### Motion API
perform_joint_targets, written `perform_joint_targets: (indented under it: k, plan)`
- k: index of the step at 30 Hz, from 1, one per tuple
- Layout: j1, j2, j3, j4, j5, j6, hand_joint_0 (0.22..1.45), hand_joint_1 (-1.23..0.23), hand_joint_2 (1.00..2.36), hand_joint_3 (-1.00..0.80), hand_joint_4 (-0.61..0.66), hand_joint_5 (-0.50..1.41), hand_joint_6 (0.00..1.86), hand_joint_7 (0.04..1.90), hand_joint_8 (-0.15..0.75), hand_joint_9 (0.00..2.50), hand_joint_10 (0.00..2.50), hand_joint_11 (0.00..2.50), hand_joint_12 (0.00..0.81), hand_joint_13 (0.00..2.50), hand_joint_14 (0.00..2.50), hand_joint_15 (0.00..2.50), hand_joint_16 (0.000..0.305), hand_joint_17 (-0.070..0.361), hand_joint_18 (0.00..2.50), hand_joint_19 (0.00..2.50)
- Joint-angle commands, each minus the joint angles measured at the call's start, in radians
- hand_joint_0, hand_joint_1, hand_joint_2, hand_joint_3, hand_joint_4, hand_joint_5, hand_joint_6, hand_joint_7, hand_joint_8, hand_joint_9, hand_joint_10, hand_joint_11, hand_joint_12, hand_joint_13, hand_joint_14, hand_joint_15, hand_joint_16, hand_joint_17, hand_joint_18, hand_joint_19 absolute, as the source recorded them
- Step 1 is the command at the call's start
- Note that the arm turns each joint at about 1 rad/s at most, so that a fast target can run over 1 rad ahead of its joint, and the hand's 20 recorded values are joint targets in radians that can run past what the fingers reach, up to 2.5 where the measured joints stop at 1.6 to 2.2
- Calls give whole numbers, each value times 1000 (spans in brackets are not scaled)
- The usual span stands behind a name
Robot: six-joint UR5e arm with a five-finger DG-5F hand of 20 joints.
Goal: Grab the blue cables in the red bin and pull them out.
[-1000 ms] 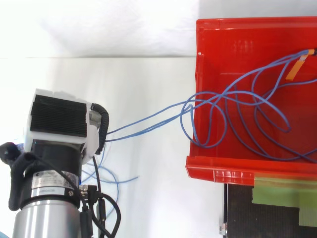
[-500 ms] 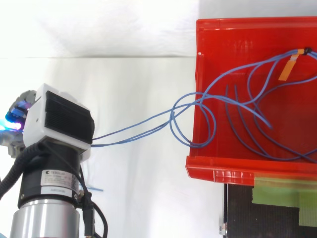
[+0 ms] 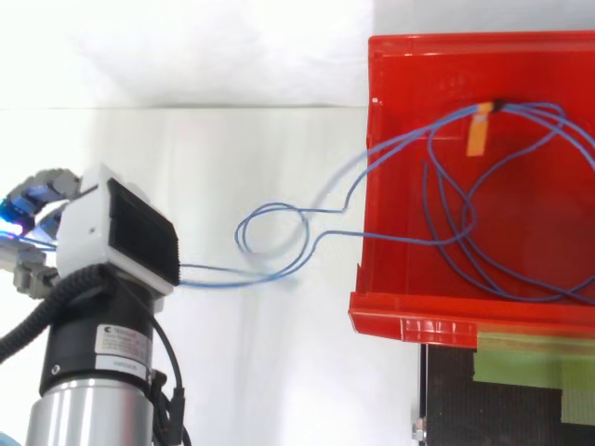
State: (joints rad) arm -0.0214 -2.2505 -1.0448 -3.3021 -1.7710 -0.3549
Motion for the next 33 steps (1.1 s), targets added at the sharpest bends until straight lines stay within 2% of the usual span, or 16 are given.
perform_joint_targets:
  k: [1,12,17,19,24,25,28,29,30,31,33]
  plan:
    - [0,0,-32,1,-2,3,915,-791,1000,-1000,-40,771,863,618,230,991,24,916,330,922,26,686,41,91,680,562]
    - [1,2,-40,3,-4,-2,919,-795,1000,-1000,-35,768,866,607,233,1020,25,987,327,1056,29,858,40,90,753,573]
    - [0,0,-40,3,-4,-2,923,-796,1000,-1000,-33,765,865,610,235,1026,25,995,311,1185,28,1073,40,90,784,611]
    - [1,0,-40,3,-4,-2,925,-794,1000,-1000,-37,764,860,608,235,1022,23,996,288,1303,24,1300,40,90,816,644]
    - [0,0,-41,3,-5,-2,927,-797,1000,-1000,-24,765,851,609,240,1020,24,974,256,1464,7,1594,41,93,894,743]
    - [0,0,-40,3,-5,-2,927,-797,1000,-1000,-29,768,846,606,240,1027,24,985,259,1489,70,1668,42,94,920,772]
    - [0,0,-40,3,-5,-2,928,-796,1000,-1000,-30,769,838,614,240,1056,25,1019,259,1423,571,1536,41,92,980,876]
    - [1,0,-40,3,-5,-2,928,-796,1000,-1000,-29,769,839,612,240,1057,25,1027,257,1414,618,1530,41,92,985,886]
    - [1,0,-40,4,-5,-2,928,-796,1000,-1000,-35,769,835,617,239,1065,25,1044,254,1381,829,1469,40,91,1016,938]
    - [1,0,-40,4,-5,-2,928,-796,1000,-1000,-36,770,837,609,236,1066,25,1035,260,1377,847,1478,40,91,1016,950]
    - [1,0,-40,7,-7,-2,925,-797,1000,-1000,-39,766,836,615,238,1070,25,1041,261,1326,1247,1353,39,88,1068,1062]
